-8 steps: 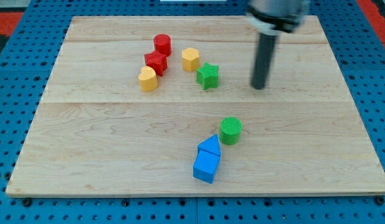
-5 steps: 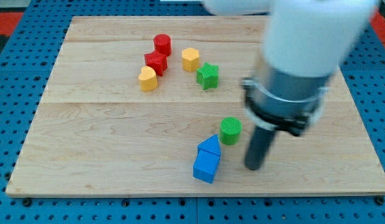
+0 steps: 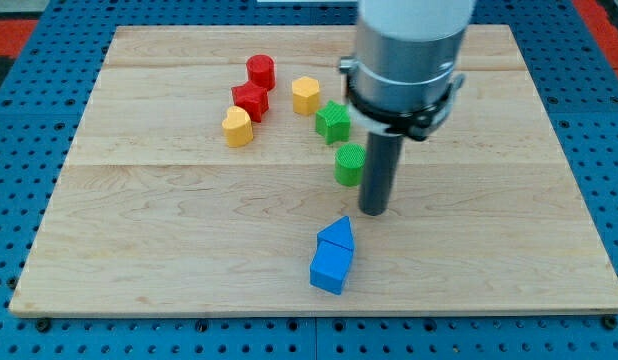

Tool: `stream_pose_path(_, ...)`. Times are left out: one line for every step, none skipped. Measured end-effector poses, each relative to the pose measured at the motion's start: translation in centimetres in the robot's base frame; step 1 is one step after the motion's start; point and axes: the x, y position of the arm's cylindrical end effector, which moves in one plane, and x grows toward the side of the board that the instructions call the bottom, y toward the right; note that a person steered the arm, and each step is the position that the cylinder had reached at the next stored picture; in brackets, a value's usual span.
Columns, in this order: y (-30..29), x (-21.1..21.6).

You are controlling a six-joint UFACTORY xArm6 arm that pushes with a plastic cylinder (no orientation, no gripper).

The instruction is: Drag the green circle to the right side of the yellow hexagon

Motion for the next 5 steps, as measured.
stream_pose_path(-5.5,-1.3)
stream_pose_path(-3.5,-5.6)
stream_pose_path(2.1,-4.9)
stream_pose_path(2.5,-2.9)
stream_pose_path(4.7,-2.0)
